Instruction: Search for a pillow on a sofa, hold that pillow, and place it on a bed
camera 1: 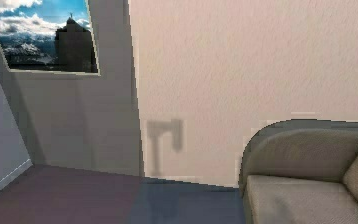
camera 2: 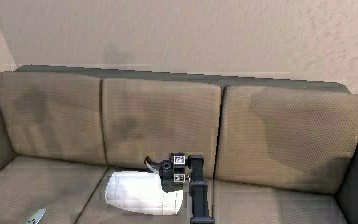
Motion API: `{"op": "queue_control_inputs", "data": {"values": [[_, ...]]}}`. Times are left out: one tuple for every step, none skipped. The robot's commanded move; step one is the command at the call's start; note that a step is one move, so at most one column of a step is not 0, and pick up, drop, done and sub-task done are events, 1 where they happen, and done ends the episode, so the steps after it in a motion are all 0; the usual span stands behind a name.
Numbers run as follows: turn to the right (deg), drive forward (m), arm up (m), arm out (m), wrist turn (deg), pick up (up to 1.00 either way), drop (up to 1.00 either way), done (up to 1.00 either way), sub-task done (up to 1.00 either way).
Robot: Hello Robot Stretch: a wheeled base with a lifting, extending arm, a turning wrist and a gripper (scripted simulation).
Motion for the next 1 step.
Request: {"op": "queue_control_inputs", "data": {"values": [[0.0, 0.0, -0.3, 0.0, 0.0, 0.0, 0.0, 0.0, 0.0]]}}
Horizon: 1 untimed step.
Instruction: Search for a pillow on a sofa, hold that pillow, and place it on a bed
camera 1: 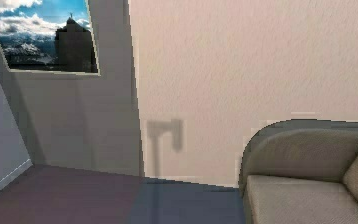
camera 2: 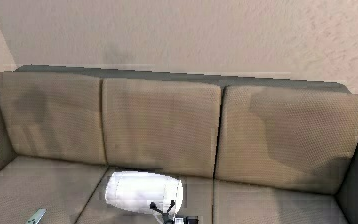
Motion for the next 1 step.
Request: {"op": "queue_control_inputs", "data": {"values": [[0.0, 0.0, 0.0, 0.0, 0.0, 1.0, 0.0, 0.0, 0.0]]}}
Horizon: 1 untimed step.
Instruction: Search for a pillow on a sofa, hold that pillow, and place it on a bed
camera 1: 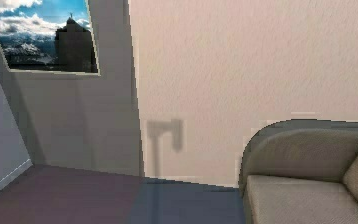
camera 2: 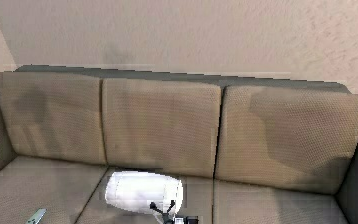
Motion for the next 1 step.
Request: {"op": "queue_control_inputs", "data": {"values": [[0.0, 0.0, 0.1, 0.0, 0.0, 0.0, 0.0, 0.0, 0.0]]}}
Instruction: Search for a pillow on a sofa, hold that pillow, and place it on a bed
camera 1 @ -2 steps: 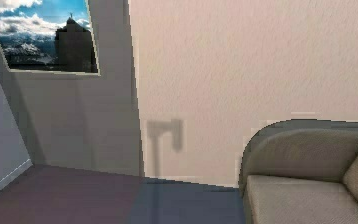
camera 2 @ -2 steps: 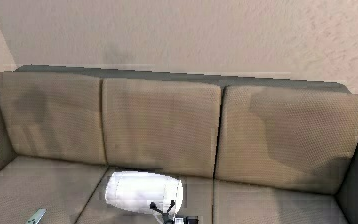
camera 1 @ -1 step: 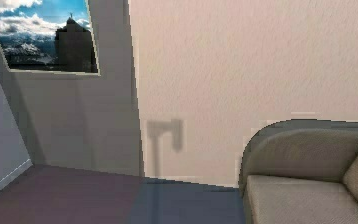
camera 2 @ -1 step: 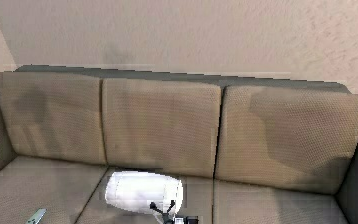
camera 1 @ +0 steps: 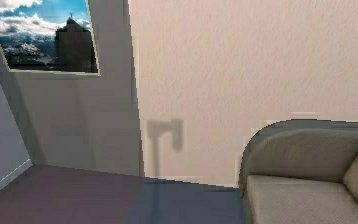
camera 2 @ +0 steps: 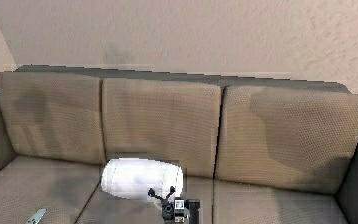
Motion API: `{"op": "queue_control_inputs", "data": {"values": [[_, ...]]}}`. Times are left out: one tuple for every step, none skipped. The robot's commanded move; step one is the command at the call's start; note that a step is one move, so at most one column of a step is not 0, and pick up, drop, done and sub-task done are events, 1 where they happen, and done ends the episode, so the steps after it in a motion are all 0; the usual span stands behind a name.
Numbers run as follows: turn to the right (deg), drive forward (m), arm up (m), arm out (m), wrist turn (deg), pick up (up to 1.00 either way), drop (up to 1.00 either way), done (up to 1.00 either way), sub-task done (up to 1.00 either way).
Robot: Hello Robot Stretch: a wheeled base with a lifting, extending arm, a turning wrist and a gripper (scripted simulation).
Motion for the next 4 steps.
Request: {"op": "queue_control_inputs", "data": {"values": [[0.0, 0.0, 0.48, 0.0, 0.0, 0.0, 0.0, 0.0, 0.0], [0.0, 0.0, 0.0, 0.0, -45.0, 0.0, 0.0, 0.0, 0.0], [0.0, 0.0, 0.0, 0.0, -45.0, 0.0, 0.0, 0.0, 0.0], [0.0, 0.0, 0.0, 0.0, -27.0, 0.0, 0.0, 0.0, 0.0]]}}
